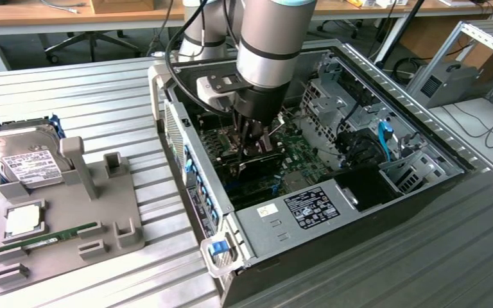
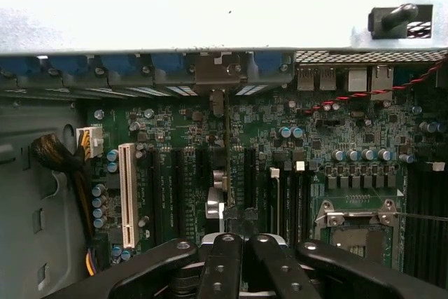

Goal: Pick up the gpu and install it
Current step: 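Press down on the gpu until it lock into place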

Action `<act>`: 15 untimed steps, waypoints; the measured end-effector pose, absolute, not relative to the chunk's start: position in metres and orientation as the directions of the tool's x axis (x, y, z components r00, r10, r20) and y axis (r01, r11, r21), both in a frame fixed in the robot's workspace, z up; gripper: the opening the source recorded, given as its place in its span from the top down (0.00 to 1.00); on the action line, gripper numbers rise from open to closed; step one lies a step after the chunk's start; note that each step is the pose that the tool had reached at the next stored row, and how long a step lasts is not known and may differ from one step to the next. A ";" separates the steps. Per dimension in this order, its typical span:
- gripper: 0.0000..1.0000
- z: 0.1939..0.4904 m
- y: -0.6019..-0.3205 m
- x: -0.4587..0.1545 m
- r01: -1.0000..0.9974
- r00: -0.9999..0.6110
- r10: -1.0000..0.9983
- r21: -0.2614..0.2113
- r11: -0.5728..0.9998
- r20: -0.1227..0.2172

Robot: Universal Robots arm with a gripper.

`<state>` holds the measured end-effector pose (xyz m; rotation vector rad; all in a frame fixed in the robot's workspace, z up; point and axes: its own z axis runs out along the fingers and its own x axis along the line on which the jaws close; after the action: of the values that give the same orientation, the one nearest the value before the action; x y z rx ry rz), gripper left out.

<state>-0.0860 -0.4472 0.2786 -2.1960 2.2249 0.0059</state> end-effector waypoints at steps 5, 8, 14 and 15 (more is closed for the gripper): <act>0.89 0.279 -0.449 -0.086 -1.000 -0.013 -1.000 -0.008 0.013 -0.014; 0.89 0.278 -0.449 -0.086 -1.000 -0.013 -1.000 -0.008 0.013 -0.014; 0.89 0.277 -0.449 -0.086 -1.000 -0.013 -1.000 -0.008 0.013 -0.014; 0.89 0.277 -0.449 -0.086 -1.000 -0.013 -1.000 -0.008 0.013 -0.014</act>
<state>-0.0864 -0.4488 0.2772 -2.1956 2.2248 0.0063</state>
